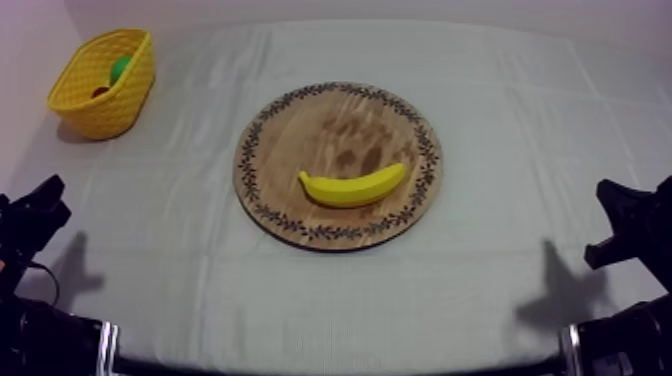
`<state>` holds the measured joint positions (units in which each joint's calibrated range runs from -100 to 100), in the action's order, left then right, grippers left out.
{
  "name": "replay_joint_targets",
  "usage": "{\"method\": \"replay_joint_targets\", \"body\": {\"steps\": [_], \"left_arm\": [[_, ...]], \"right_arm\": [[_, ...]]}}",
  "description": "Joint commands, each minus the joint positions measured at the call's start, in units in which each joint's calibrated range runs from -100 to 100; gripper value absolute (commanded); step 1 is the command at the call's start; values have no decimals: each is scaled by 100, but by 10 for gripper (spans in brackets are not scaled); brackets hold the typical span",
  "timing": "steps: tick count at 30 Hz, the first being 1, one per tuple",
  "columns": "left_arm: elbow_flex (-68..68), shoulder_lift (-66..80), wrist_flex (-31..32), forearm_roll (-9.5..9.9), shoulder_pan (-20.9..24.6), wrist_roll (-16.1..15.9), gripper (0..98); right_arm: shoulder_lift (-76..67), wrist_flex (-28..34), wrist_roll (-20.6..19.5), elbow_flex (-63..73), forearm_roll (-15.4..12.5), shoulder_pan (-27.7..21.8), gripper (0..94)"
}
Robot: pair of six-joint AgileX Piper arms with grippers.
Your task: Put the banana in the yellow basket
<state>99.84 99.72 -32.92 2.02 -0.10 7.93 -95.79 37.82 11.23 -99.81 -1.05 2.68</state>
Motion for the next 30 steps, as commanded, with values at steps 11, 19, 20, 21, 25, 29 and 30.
{"method": "replay_joint_targets", "body": {"steps": [11,19,20,21,25,29,30], "left_arm": [[5,2,-6,0,231,137,1],[5,2,32,0,231,205,1],[5,2,54,-6,231,180,1],[5,0,73,-26,233,140,1],[-156,-195,144,-229,172,-151,0],[-752,-749,95,-289,-37,-384,0],[-967,-932,26,-297,-81,-441,0]], "right_arm": [[3,0,3,3,0,0,2],[3,0,3,3,0,0,2],[3,0,3,3,0,0,2],[3,0,3,3,0,0,2],[3,0,3,3,0,0,2],[3,0,3,3,0,0,2],[3,0,3,3,0,0,2]]}}
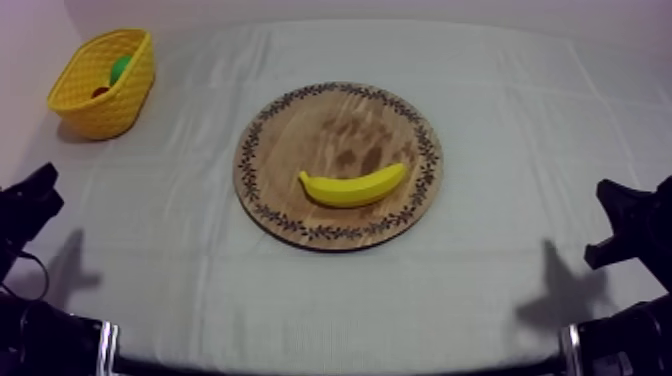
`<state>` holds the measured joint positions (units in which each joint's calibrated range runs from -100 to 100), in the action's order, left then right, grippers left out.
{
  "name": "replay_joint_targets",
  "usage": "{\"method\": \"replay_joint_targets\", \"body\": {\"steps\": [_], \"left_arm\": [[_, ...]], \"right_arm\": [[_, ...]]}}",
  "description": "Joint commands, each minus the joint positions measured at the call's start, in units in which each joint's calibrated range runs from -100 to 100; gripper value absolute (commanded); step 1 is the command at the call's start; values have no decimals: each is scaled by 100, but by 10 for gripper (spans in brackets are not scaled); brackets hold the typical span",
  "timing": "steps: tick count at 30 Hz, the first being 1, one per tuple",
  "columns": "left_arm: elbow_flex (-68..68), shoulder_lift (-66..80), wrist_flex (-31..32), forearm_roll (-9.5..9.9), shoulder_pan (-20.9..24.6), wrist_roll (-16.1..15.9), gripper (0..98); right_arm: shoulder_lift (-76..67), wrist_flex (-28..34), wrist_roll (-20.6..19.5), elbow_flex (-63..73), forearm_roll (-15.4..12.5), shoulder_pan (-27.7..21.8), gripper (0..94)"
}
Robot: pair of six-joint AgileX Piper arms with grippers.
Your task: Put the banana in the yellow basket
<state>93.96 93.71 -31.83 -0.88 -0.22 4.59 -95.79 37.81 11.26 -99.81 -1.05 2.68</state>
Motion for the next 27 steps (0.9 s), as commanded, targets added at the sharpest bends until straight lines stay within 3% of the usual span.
{"method": "replay_joint_targets", "body": {"steps": [1,17,23,27], "left_arm": [[-613,-526,-168,-17,-103,-169,0],[-4686,-4227,-2003,-157,-777,-1121,4],[-5862,-5278,-2863,-205,-1061,-1312,6],[-6342,-5922,-3124,-210,-1382,-1360,7]], "right_arm": [[3,2,0,3,0,0,2],[3,2,0,3,0,0,2],[3,2,0,3,0,0,2],[3,2,0,3,0,0,2]]}}
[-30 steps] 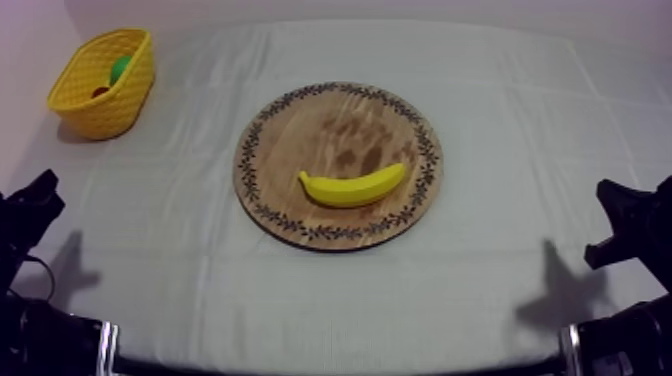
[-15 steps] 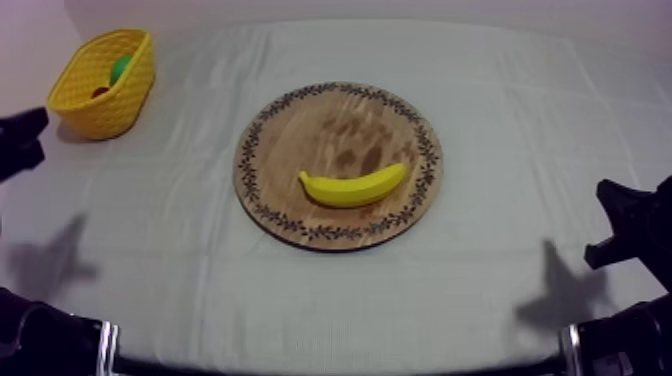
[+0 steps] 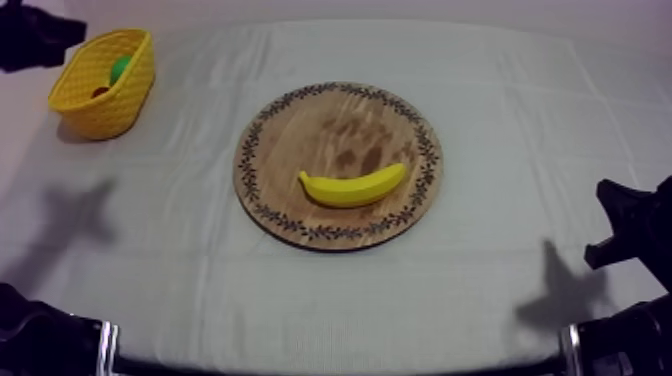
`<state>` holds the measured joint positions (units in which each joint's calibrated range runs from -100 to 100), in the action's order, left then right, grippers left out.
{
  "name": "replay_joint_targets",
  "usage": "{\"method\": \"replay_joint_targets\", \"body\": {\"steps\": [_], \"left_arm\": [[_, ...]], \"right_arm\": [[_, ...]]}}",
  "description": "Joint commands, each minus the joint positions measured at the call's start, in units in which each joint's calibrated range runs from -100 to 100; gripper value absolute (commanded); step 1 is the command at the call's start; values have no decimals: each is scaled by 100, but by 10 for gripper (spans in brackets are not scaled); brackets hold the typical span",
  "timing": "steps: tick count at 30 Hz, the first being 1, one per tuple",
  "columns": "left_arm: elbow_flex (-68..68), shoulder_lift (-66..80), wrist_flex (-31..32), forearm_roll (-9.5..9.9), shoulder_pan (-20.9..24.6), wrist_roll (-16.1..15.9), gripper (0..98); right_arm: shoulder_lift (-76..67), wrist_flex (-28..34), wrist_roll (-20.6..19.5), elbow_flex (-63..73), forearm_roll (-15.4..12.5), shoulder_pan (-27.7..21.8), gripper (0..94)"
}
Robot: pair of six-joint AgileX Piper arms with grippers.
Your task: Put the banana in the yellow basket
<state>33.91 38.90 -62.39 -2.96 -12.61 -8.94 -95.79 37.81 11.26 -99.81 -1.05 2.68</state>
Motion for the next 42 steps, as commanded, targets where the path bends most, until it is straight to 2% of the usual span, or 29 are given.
{"method": "replay_joint_targets", "body": {"steps": [1,10,17,25,30,33,38,42], "left_arm": [[-426,-598,-92,0,-238,-10,12],[-1328,-1955,-363,30,-1020,-33,31],[-2052,-2898,-973,148,-1563,-14,27],[-2895,-3939,-1700,186,-1978,-94,22],[-3266,-4414,-1887,212,-2155,-146,41],[-3389,-4616,-1922,198,-2221,-184,164],[-3463,-4857,-1942,144,-2259,-230,478],[-3535,-5043,-2047,119,-2276,-230,623]], "right_arm": [[3,2,0,3,0,0,2],[3,2,0,3,0,0,2],[3,2,0,3,0,0,2],[3,2,0,3,0,0,2],[3,2,0,3,0,0,2],[3,2,0,3,0,0,2],[3,2,0,3,0,0,2],[3,2,0,3,0,0,2]]}}
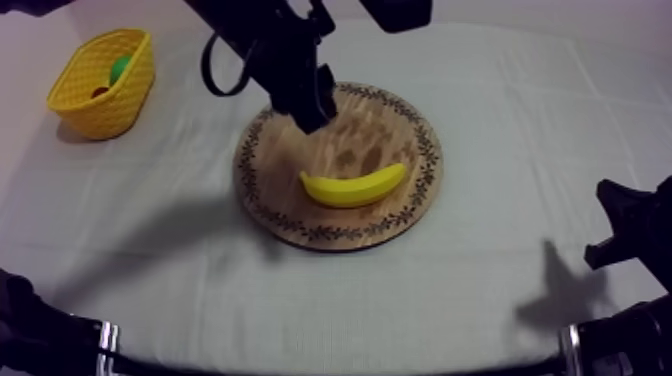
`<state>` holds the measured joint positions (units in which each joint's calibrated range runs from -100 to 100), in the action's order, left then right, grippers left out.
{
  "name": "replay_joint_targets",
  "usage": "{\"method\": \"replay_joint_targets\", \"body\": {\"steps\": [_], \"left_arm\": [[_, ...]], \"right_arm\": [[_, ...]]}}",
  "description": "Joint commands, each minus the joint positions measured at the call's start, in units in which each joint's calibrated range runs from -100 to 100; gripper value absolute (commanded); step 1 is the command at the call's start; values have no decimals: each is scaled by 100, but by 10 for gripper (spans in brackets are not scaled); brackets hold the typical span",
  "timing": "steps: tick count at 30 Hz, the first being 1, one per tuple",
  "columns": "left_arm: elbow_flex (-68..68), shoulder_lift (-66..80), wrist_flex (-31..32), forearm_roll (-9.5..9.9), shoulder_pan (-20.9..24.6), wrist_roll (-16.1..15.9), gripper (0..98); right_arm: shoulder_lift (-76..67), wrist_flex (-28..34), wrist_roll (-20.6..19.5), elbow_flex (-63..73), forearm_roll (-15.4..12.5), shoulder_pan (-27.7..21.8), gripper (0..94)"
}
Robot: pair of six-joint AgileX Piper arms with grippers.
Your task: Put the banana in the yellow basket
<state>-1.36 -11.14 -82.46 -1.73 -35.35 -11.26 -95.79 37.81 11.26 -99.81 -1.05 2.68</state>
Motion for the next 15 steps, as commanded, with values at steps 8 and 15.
{"method": "replay_joint_targets", "body": {"steps": [8,15], "left_arm": [[-289,-670,-344,-54,-78,-70,758],[-617,-1471,-368,-105,-155,-176,773]], "right_arm": [[3,1,0,3,0,0,2],[3,1,0,3,0,0,2]]}}
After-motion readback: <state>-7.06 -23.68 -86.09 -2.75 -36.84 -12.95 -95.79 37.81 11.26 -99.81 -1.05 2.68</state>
